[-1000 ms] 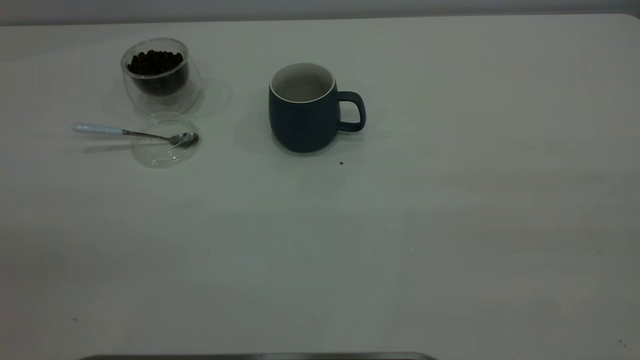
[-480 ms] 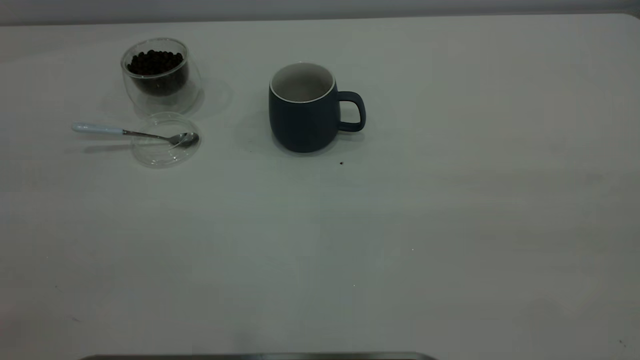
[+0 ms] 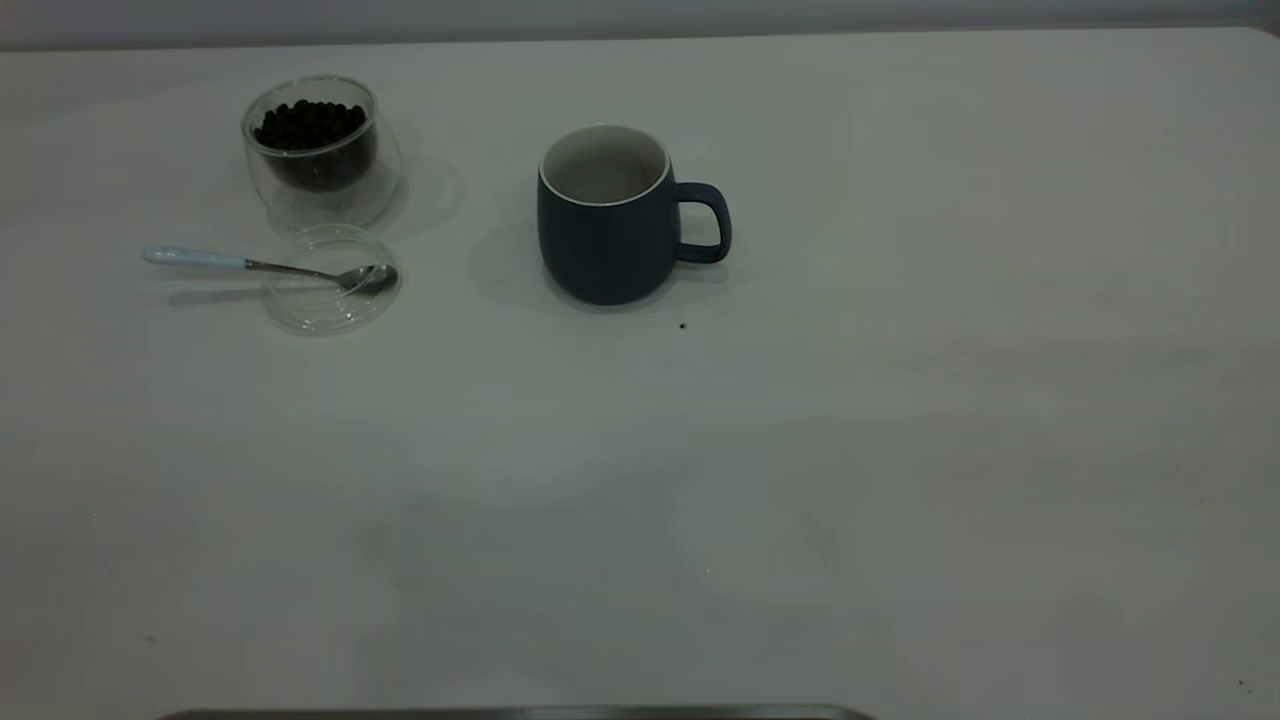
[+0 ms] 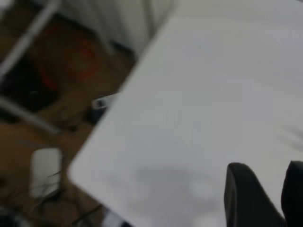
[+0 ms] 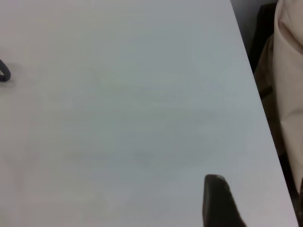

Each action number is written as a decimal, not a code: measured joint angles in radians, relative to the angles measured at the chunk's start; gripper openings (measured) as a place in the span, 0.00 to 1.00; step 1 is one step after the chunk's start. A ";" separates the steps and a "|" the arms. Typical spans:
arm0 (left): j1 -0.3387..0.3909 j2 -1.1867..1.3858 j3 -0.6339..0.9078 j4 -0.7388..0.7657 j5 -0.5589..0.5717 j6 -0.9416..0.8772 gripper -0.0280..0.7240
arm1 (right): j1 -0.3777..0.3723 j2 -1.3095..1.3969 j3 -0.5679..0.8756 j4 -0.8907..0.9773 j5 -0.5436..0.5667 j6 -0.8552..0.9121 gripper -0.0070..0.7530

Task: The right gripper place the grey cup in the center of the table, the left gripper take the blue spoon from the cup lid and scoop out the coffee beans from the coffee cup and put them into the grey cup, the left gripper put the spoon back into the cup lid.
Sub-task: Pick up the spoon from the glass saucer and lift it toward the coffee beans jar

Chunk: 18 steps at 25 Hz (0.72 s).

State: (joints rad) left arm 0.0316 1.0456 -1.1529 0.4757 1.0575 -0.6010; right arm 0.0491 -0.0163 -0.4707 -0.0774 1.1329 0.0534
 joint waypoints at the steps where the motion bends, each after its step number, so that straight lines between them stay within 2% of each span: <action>1: 0.051 0.031 -0.013 0.000 -0.002 0.014 0.36 | 0.000 0.000 0.000 0.000 0.000 0.000 0.49; 4: 0.206 0.115 -0.024 -0.066 -0.066 0.115 0.35 | 0.000 0.000 0.000 0.000 0.000 0.000 0.49; 9: 0.428 0.287 -0.025 -0.421 -0.184 0.484 0.35 | 0.000 0.000 0.000 0.000 0.000 0.000 0.49; 12: 0.484 0.416 -0.025 -0.623 -0.250 0.713 0.35 | 0.000 0.000 0.000 0.000 0.000 0.000 0.49; 15: 0.491 0.531 -0.025 -0.793 -0.341 0.910 0.35 | 0.000 0.000 0.000 0.000 0.000 0.000 0.49; 18: 0.491 0.650 -0.028 -0.963 -0.353 1.119 0.35 | 0.000 0.000 0.000 0.000 0.000 0.000 0.49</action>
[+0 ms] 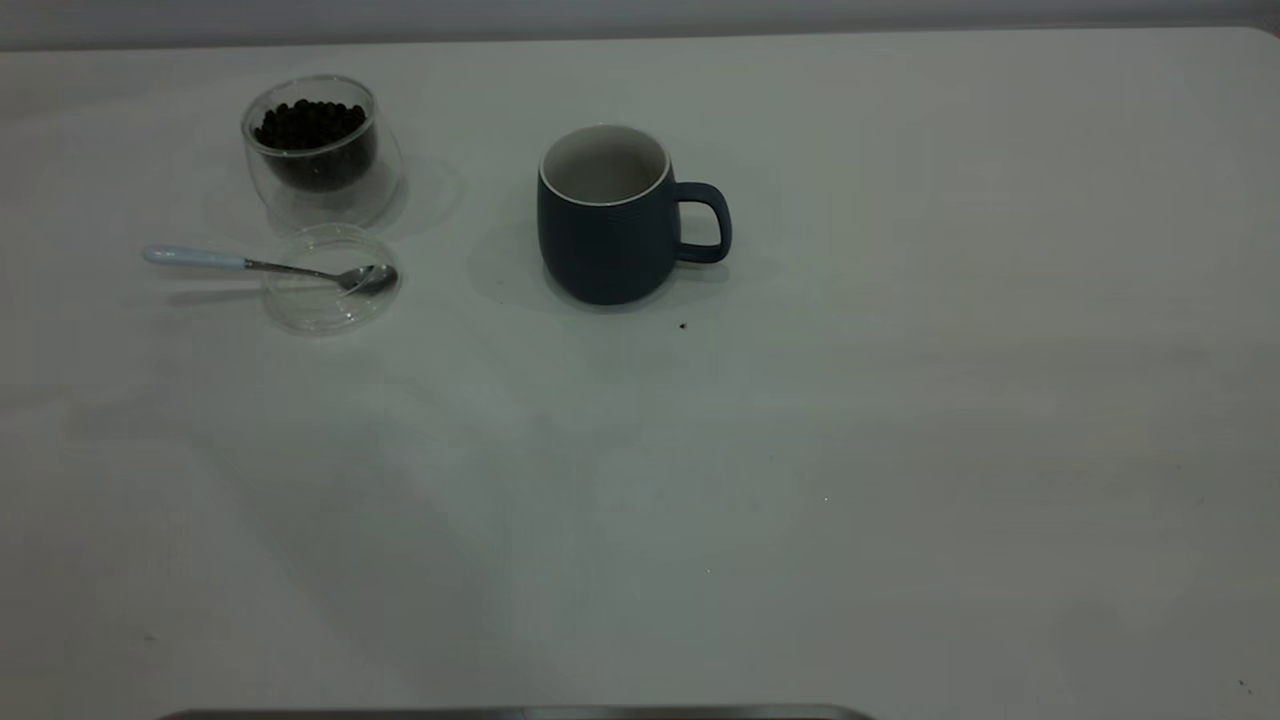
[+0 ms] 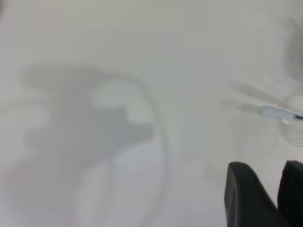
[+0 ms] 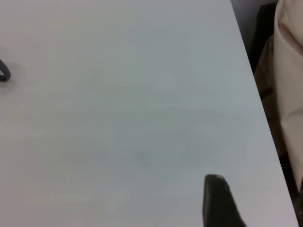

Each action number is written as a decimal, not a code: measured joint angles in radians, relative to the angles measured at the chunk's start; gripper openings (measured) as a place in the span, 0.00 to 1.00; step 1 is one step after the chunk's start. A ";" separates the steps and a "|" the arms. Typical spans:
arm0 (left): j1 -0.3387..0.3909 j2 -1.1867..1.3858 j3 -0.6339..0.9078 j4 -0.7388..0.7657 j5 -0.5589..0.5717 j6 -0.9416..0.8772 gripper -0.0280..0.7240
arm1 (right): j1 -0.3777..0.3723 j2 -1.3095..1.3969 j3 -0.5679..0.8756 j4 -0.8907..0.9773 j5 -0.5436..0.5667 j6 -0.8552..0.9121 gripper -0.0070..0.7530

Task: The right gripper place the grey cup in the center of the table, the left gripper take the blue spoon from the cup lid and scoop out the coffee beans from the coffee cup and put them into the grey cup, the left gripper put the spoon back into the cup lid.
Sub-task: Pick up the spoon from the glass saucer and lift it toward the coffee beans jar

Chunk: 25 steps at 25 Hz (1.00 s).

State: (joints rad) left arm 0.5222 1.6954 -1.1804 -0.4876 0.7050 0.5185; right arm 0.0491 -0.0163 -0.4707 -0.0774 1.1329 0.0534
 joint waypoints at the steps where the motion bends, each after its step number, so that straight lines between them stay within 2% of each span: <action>1: 0.000 0.045 0.000 -0.048 0.000 0.073 0.35 | 0.000 0.000 0.000 0.000 0.000 0.000 0.49; 7: 0.000 0.313 -0.005 -0.367 -0.040 0.410 0.35 | 0.000 0.000 0.000 0.000 0.000 0.000 0.49; 14: 0.000 0.504 -0.006 -0.564 -0.047 0.665 0.38 | 0.000 0.000 0.000 0.000 0.000 0.000 0.49; 18: 0.000 0.540 -0.006 -0.579 -0.006 0.718 0.52 | 0.000 0.000 0.000 0.000 0.000 0.000 0.49; 25: 0.000 0.540 -0.008 -0.594 0.061 0.672 0.79 | 0.000 0.000 0.000 0.000 0.000 0.000 0.49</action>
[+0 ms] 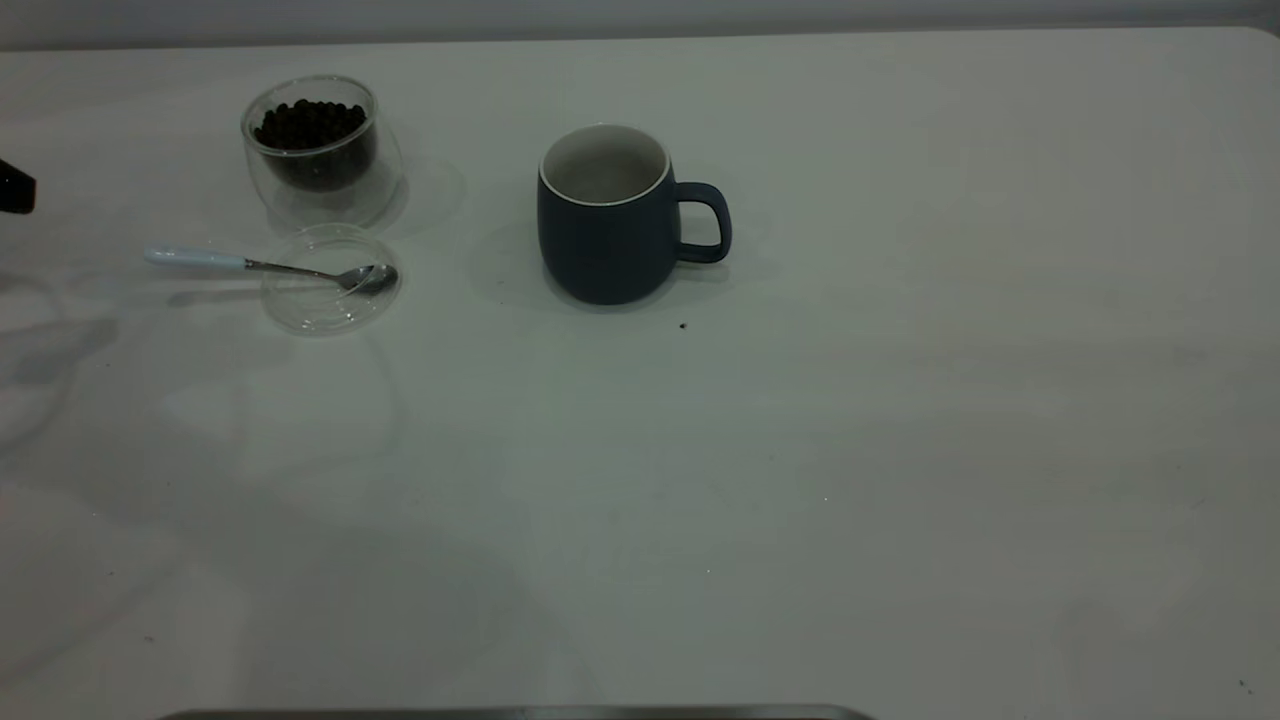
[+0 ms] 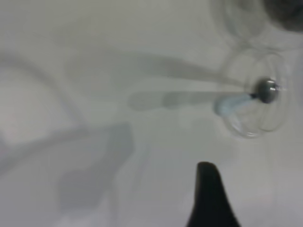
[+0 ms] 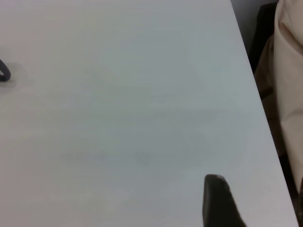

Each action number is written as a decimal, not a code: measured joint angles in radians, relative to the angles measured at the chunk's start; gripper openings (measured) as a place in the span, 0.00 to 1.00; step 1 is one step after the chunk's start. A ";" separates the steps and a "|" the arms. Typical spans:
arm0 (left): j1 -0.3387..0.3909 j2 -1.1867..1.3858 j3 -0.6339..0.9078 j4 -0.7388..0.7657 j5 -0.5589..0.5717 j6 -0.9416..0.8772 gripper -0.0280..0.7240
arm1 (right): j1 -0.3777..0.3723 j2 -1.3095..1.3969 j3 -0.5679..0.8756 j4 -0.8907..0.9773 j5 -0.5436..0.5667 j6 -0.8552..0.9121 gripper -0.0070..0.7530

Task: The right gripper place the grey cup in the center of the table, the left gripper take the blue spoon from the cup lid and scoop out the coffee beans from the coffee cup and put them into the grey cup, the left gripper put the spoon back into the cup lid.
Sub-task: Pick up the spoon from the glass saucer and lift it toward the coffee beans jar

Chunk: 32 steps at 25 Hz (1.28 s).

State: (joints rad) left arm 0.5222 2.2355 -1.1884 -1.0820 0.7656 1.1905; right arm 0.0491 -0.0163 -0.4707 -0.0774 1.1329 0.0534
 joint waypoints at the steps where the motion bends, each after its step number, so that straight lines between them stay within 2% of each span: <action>1: 0.000 0.000 -0.001 -0.001 0.004 -0.003 0.82 | 0.000 0.000 0.000 0.000 0.000 0.000 0.49; 4: 0.000 0.000 -0.002 -0.001 0.014 0.005 0.86 | 0.000 0.000 0.000 0.000 0.000 0.000 0.49; 12: -0.013 0.041 -0.061 -0.077 -0.030 0.190 0.87 | 0.000 0.000 0.000 0.000 0.000 0.000 0.49; 17: -0.053 0.111 -0.162 -0.033 -0.025 0.142 0.87 | 0.000 0.000 0.000 0.000 0.000 0.000 0.49; 23: -0.138 0.183 -0.278 0.082 0.007 0.036 0.85 | 0.000 0.000 0.000 0.000 0.000 0.000 0.49; 32: -0.217 0.239 -0.329 0.152 -0.022 -0.003 0.83 | 0.000 0.000 0.000 0.000 0.000 0.000 0.49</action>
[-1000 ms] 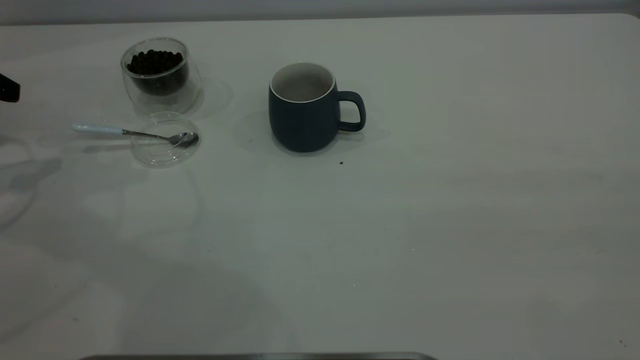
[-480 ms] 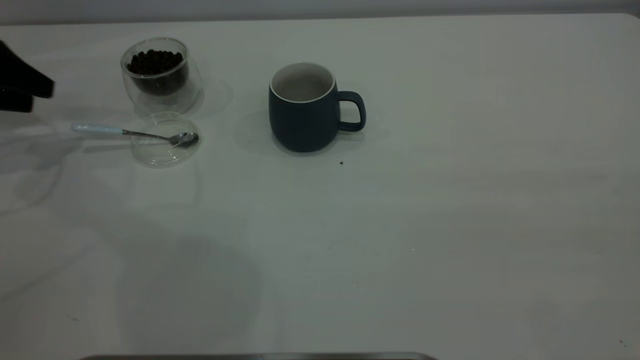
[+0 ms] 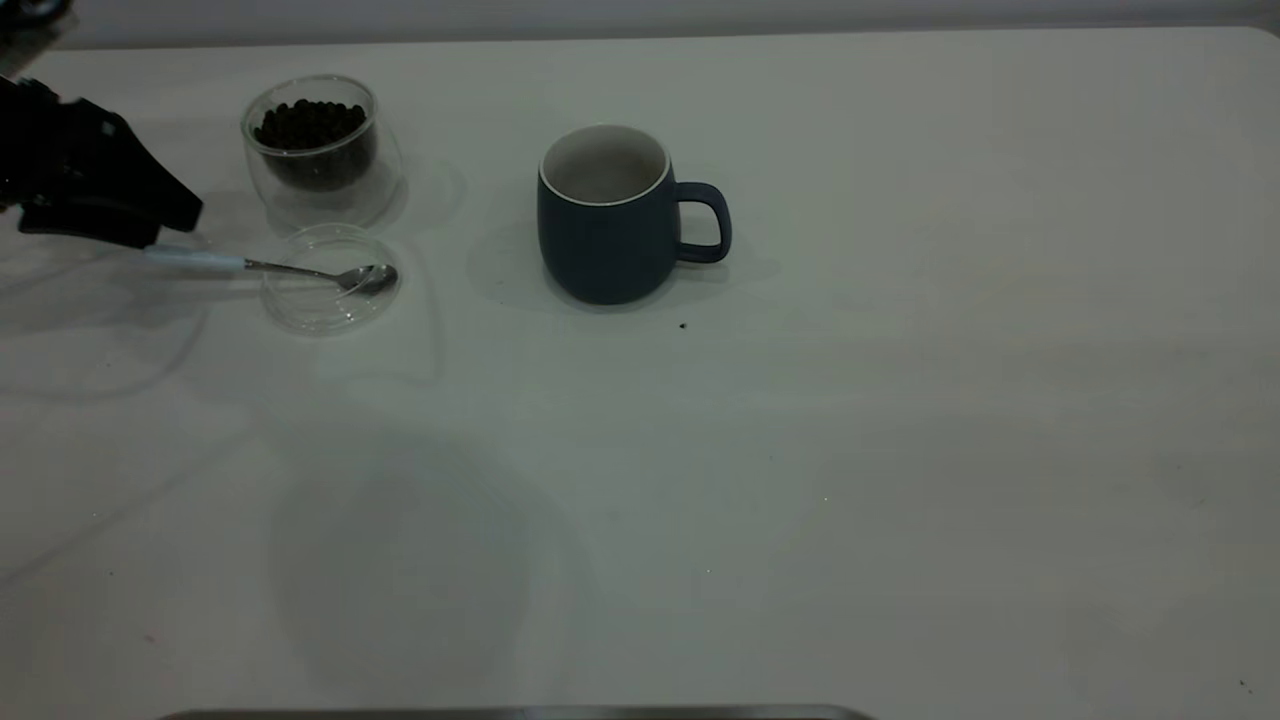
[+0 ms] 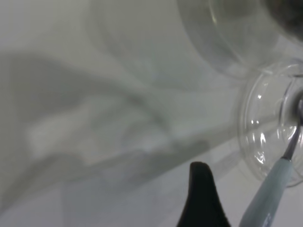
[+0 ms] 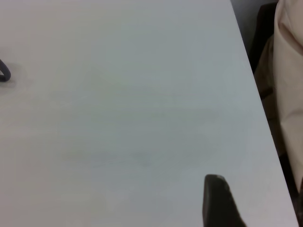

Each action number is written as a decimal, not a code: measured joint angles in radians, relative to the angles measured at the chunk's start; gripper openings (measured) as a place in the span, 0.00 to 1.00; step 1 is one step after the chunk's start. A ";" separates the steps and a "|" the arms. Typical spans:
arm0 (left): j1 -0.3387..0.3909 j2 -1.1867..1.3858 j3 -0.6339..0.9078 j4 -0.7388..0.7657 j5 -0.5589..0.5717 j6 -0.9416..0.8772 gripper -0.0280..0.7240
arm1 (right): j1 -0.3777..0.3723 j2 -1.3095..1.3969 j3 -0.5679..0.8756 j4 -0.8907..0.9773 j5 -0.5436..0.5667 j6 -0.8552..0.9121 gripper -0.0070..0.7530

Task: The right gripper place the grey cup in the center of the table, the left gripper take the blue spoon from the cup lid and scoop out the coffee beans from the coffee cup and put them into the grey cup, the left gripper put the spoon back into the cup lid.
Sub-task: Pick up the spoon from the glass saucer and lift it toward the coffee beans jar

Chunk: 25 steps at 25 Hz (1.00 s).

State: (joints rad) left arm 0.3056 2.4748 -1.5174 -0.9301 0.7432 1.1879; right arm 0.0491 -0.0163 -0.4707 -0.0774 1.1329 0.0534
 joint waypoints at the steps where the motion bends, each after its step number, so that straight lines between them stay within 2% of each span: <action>1: -0.005 0.007 0.000 0.003 0.000 0.000 0.83 | 0.000 0.000 0.000 0.000 0.000 0.000 0.49; 25: -0.009 0.026 0.000 0.005 0.041 -0.062 0.82 | 0.000 0.000 0.000 0.000 0.000 0.000 0.49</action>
State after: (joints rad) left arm 0.2963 2.5013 -1.5174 -0.9253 0.7839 1.1264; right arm 0.0491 -0.0163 -0.4707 -0.0774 1.1329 0.0534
